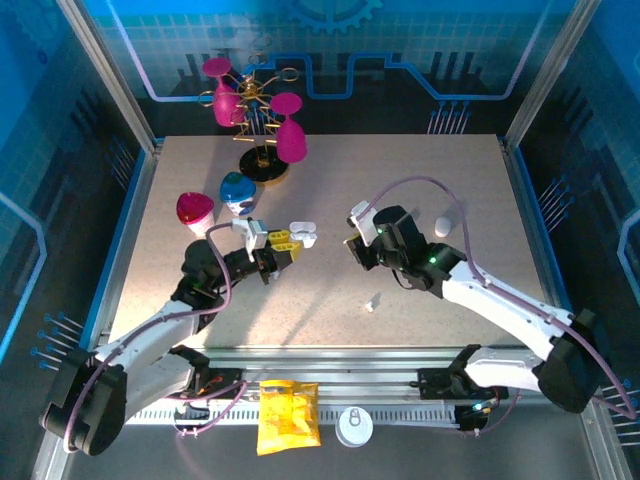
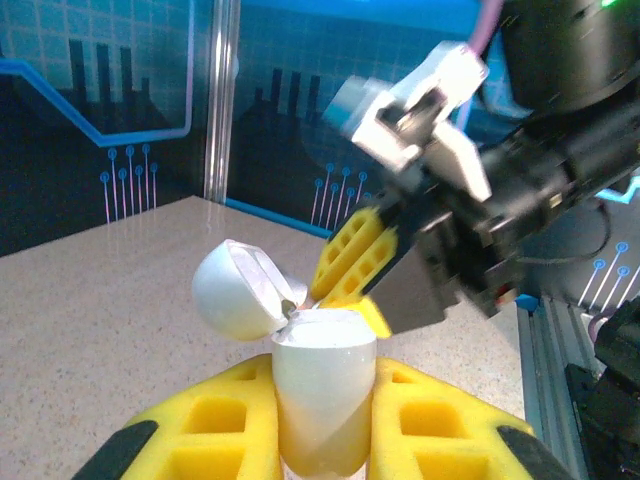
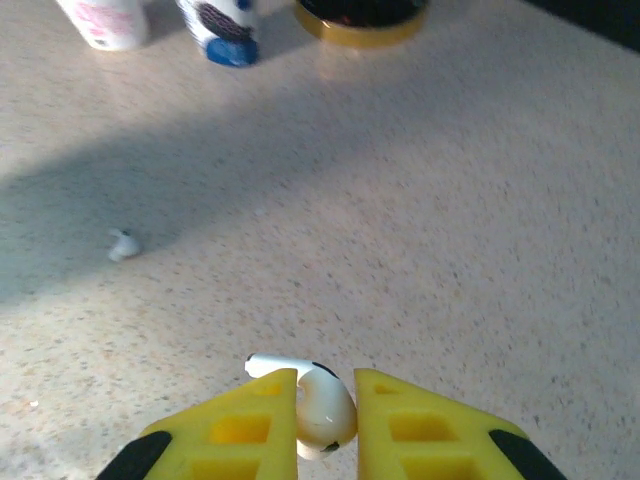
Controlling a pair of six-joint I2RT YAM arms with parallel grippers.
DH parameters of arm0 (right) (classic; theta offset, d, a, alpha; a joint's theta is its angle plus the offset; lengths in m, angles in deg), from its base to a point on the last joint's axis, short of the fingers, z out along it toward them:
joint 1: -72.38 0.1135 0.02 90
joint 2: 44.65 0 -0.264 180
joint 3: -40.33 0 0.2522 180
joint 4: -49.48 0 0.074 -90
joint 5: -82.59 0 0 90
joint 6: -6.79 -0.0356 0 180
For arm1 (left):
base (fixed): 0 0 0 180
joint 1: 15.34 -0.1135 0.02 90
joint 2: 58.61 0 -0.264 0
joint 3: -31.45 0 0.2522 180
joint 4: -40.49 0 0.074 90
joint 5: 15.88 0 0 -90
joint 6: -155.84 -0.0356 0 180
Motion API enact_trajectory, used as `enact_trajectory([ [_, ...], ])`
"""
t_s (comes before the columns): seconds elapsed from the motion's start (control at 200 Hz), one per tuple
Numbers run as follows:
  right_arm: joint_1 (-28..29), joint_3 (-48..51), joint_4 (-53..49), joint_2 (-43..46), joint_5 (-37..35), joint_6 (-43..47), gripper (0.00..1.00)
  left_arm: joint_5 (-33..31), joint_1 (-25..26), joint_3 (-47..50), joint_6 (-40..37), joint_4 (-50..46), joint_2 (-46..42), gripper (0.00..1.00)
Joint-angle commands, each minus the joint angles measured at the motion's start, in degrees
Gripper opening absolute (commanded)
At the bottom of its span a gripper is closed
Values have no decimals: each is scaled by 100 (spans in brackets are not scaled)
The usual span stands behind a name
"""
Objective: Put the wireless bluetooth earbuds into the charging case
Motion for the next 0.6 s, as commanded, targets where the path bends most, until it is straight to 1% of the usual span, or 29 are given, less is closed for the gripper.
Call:
enact_trajectory([
  [0.0, 311, -473, -435, 160, -70, 702, 16, 77, 49, -98, -216, 14, 99, 4],
  [0.255, 992, -1276, -849, -36, -376, 1285, 16, 333, 51, -139, -229, 83, 248, 4],
  [0.595, 1364, -1977, -829, -676, -597, 1810, 16, 665, 60, -187, -210, 83, 310, 4],
])
